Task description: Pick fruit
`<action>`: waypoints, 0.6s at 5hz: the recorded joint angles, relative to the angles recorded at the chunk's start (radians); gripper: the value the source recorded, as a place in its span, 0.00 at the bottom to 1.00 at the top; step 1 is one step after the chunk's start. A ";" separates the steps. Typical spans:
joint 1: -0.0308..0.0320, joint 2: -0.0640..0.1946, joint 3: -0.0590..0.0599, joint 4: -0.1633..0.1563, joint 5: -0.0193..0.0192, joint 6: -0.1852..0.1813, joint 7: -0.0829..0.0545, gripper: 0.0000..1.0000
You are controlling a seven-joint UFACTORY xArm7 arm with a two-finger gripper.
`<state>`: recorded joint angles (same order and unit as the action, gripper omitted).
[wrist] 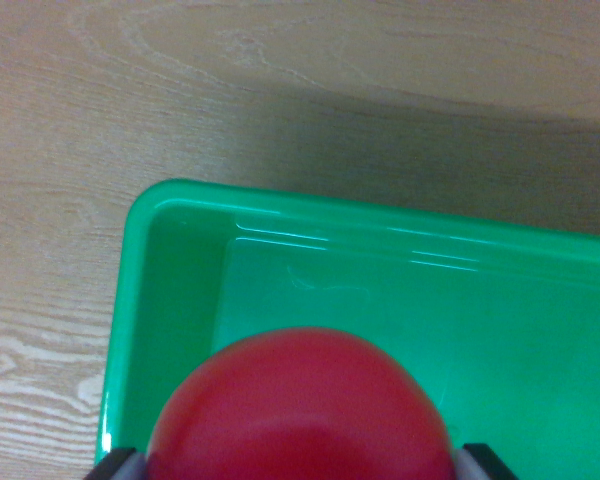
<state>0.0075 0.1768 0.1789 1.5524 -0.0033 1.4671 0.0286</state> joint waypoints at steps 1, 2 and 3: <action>-0.0003 -0.010 0.001 0.027 0.0020 0.037 -0.001 1.00; -0.0003 -0.010 0.001 0.027 0.0020 0.037 -0.001 1.00; -0.0007 -0.019 0.001 0.053 0.0039 0.072 -0.001 1.00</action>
<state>0.0069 0.1580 0.1801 1.6056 0.0006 1.5388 0.0274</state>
